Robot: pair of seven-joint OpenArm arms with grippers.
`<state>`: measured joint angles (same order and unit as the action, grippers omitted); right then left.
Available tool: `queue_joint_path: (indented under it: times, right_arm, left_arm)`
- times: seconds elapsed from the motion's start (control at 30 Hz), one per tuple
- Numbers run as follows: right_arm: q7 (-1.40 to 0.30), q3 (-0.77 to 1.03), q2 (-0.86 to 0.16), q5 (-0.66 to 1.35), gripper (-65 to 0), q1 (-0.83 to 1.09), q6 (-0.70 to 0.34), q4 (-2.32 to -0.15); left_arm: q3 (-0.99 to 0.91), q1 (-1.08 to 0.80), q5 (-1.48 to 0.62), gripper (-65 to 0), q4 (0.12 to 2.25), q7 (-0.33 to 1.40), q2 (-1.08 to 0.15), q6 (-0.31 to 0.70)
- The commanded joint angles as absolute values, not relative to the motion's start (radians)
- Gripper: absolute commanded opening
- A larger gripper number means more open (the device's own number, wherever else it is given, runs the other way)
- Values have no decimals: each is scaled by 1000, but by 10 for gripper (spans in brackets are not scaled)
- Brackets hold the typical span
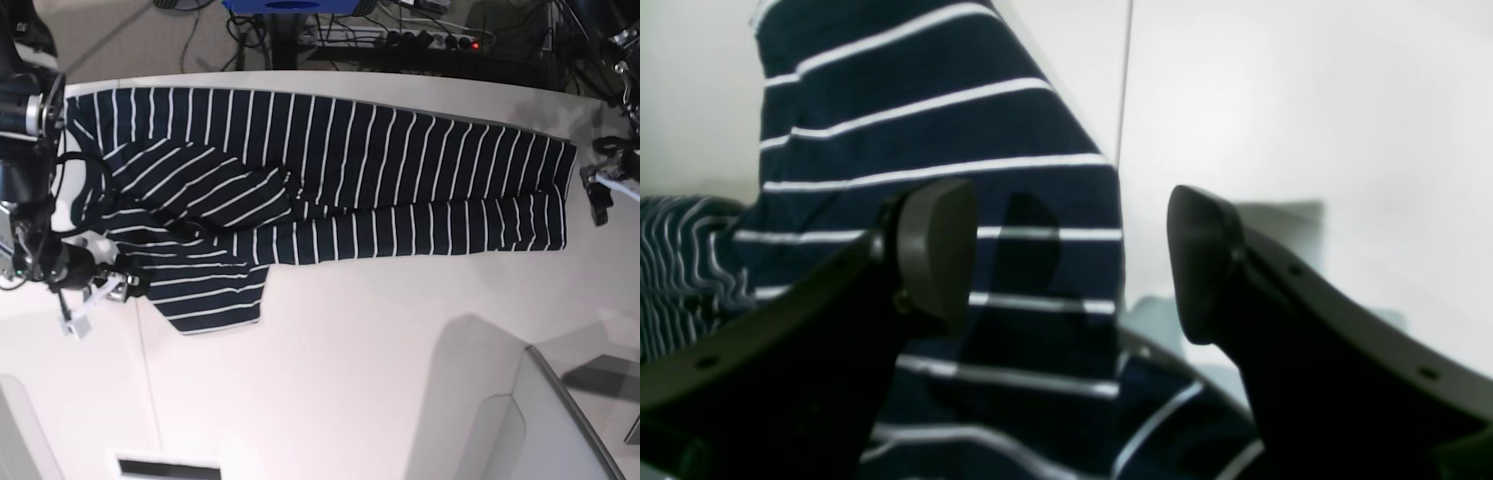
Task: Layout the t-shirt on the table in an organized manner, then fold the t-shirt properly
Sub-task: 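Pull the shirt's side edges apart with both grippers, stretching it, then lift the sleeve fabric with the right gripper and fold it over the shirt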
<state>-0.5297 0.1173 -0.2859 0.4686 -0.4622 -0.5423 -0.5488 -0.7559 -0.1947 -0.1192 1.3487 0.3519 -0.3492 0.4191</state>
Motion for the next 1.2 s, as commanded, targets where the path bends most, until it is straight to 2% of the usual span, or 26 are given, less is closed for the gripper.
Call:
queue_joint_path:
  times: [0.0,0.13,0.33,0.43,0.6,0.63,0.7,0.83,1.03,1.1,1.17]
  right_arm:
    - [-492,99,-300,483,-228,-504,-552,-526]
    - [-440,56,-295,483,-231,-516,-552,-440]
    - [-440,54,-263,484,-240,-515,-555,-435]
    - [-440,54,-257,484,-345,-515,-555,-435]
    - [-455,54,-243,484,-626,-518,-553,-435]
    - [-458,58,-243,484,-650,-519,-553,-437]
    - [-460,62,-242,486,-636,-521,-556,-446]
    - [-473,62,-239,487,-650,-484,-558,-575]
    - [-598,64,-237,489,-650,-394,-556,-901]
    - [-634,65,-237,490,-650,-363,-552,-1007]
    - [-685,67,-237,490,-650,-344,-550,-1090]
  left_arm:
    - [-773,-202,-128,-26,1382,329,-369,415]
    - [-791,-222,-128,-26,1392,329,-369,415]
    - [-780,-216,-128,-26,1369,329,-369,415]
    - [-779,-209,-124,-26,1368,331,-354,415]
    - [-754,-208,-120,-26,1356,331,-343,415]
    - [-736,-208,-120,-26,1348,331,-344,415]
    - [-691,-208,-119,-26,1326,331,-348,415]
    - [-628,-209,-119,-26,1277,329,-348,415]
    - [-591,-234,-119,-30,1253,331,-348,415]
    - [-595,-243,-119,-69,1251,328,-348,415]
    - [-595,-248,-119,-150,1253,328,-348,415]
